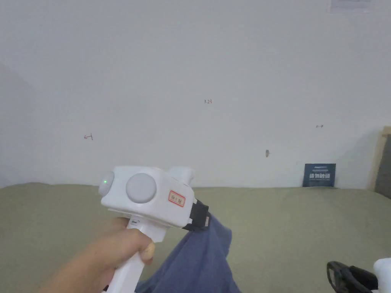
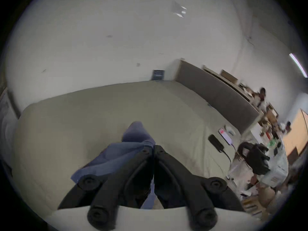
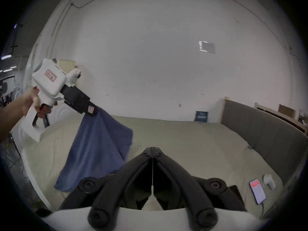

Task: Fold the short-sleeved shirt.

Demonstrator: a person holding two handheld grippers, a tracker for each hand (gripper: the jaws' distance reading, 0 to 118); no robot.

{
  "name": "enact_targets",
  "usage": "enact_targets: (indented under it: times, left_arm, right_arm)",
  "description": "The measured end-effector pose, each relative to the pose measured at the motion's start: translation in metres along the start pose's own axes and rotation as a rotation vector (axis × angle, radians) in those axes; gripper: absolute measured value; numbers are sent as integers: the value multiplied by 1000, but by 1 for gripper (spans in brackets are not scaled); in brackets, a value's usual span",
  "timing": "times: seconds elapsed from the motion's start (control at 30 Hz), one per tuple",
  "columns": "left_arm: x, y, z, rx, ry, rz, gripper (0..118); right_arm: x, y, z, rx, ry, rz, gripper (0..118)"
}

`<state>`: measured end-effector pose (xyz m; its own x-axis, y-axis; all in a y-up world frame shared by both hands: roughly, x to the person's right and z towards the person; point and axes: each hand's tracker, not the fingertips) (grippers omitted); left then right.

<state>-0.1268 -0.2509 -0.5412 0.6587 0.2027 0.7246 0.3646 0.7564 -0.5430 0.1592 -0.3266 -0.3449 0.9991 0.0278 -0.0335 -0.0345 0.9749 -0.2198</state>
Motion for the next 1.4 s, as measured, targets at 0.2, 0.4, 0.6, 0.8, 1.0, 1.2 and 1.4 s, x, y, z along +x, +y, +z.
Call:
enact_targets:
  times: [0.2, 0.4, 0.6, 0.8, 1.0, 1.2, 1.4]
  left_arm:
    - [69, -9, -74, -115, -192, -116, 3]
    - [107, -77, -143, -282, -316, -115, 2]
    - [108, -145, -184, -373, -286, -27, 2]
    - [77, -154, -162, -429, -124, 169, 85]
    - [45, -149, -41, -151, 4, 301, 83]
    - [56, -178, 62, 186, 406, 193, 16]
    - [65, -239, 95, 345, 575, 177, 2]
  right_arm:
    - [42, -2, 18, -32, -122, -18, 1]
    - [59, -12, 25, -38, -157, -54, 1]
    - [56, -20, 24, -54, -133, -78, 1]
    - [51, -20, 22, -40, -104, -76, 1]
    - [42, -19, 17, -48, -62, -109, 2]
    - [31, -16, 14, -53, -18, -106, 3]
    - [21, -28, 7, -129, -1, -117, 3]
